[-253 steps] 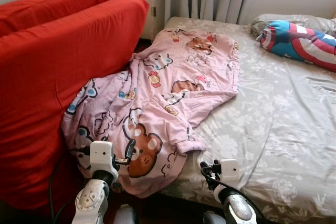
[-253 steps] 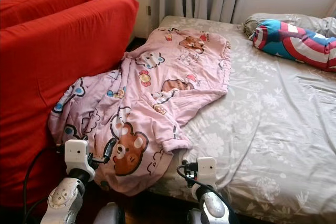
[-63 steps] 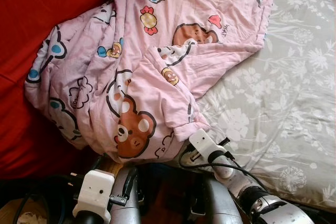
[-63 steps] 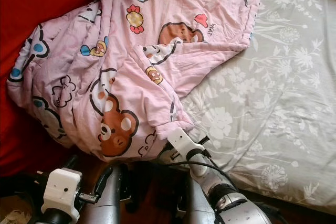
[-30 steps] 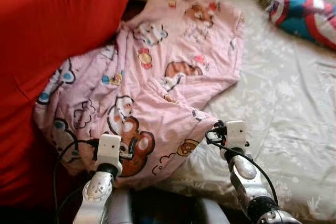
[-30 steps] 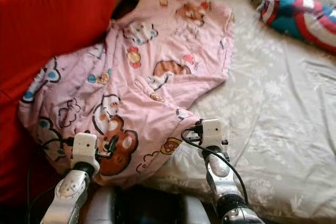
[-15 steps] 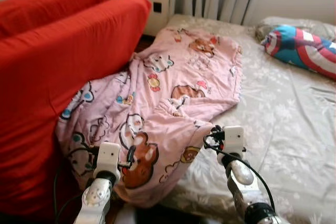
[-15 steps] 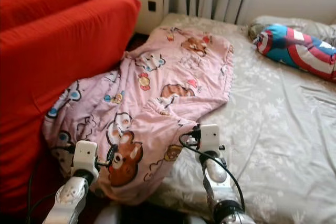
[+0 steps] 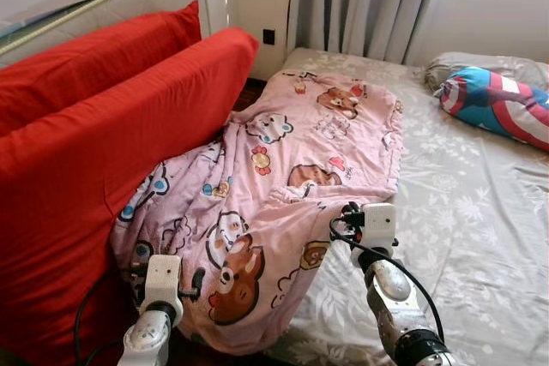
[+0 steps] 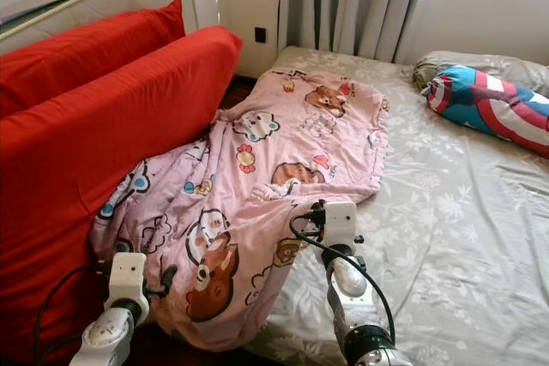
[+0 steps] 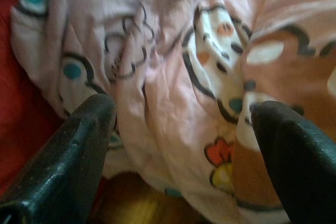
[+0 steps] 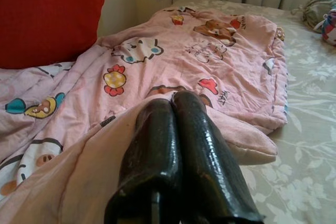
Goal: Clean up the room
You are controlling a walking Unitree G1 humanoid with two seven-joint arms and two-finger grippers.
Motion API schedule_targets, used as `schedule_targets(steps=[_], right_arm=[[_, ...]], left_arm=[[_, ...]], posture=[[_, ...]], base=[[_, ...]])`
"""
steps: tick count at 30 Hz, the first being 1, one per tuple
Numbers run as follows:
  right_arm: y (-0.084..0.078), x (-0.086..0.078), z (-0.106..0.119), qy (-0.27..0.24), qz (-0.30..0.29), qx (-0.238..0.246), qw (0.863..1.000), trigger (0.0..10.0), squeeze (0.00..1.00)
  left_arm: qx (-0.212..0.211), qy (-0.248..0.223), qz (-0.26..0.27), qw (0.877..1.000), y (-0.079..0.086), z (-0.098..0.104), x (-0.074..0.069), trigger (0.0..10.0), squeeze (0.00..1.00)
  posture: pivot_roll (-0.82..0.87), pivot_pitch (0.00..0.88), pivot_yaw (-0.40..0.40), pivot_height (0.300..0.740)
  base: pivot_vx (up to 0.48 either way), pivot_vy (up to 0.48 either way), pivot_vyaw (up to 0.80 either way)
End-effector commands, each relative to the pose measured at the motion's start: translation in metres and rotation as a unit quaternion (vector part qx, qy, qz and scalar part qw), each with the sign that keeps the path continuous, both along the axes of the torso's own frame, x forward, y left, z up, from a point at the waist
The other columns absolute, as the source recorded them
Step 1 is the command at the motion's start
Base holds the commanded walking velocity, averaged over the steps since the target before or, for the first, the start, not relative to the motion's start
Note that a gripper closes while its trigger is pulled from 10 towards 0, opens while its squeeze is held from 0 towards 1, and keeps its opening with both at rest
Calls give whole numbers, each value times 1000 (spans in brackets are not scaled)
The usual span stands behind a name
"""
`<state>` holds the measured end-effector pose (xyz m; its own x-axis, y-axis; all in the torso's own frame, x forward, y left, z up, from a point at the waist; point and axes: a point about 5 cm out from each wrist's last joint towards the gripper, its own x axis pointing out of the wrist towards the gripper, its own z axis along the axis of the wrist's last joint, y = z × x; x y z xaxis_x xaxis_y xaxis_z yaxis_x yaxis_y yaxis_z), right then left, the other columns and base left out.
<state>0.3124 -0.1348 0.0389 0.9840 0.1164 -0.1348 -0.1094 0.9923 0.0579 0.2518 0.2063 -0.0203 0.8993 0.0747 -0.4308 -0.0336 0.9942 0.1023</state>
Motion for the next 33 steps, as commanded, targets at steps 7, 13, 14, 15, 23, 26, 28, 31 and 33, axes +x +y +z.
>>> schedule_targets(steps=[7,13,14,15,23,26,28,31,33], right_arm=[[-1,4,7,-16,-6,7,1000,10000,0],[0,5,9,-18,-7,5,1000,10000,0],[0,6,9,-20,-9,6,1000,10000,0],[0,6,10,-22,-10,7,1000,10000,0],[-1,6,11,-23,-14,3,1000,10000,0],[-2,7,11,-26,-16,4,1000,10000,0],[-1,6,11,-26,-15,3,1000,10000,0],[1,6,11,-26,-13,4,1000,10000,0],[2,6,11,-26,-13,4,1000,10000,0]], left_arm=[[-3,53,21,998,6,-15,-11,10000,0],[-12,79,25,996,7,-22,-18,10000,0],[-11,91,28,995,9,-26,-22,10000,0],[-7,102,33,994,11,-28,-26,10000,0],[-33,126,75,989,13,-39,-43,10000,0],[-34,143,81,986,13,-45,-52,10000,0],[-40,147,90,984,14,-47,-55,10000,0],[-42,150,94,983,14,-47,-56,10000,0],[-42,152,93,983,14,-48,-57,10000,0]], posture=[[21,10,-45,740],[22,16,-37,740],[22,17,-35,740],[22,19,-34,740],[29,19,-34,740],[27,23,-33,740],[31,22,-34,740],[34,23,-34,740],[32,24,-33,740]], base=[[0,0,0],[0,0,0],[0,0,0],[0,0,0],[0,0,0],[0,0,0],[0,0,0],[-269,0,0],[-285,0,0]])
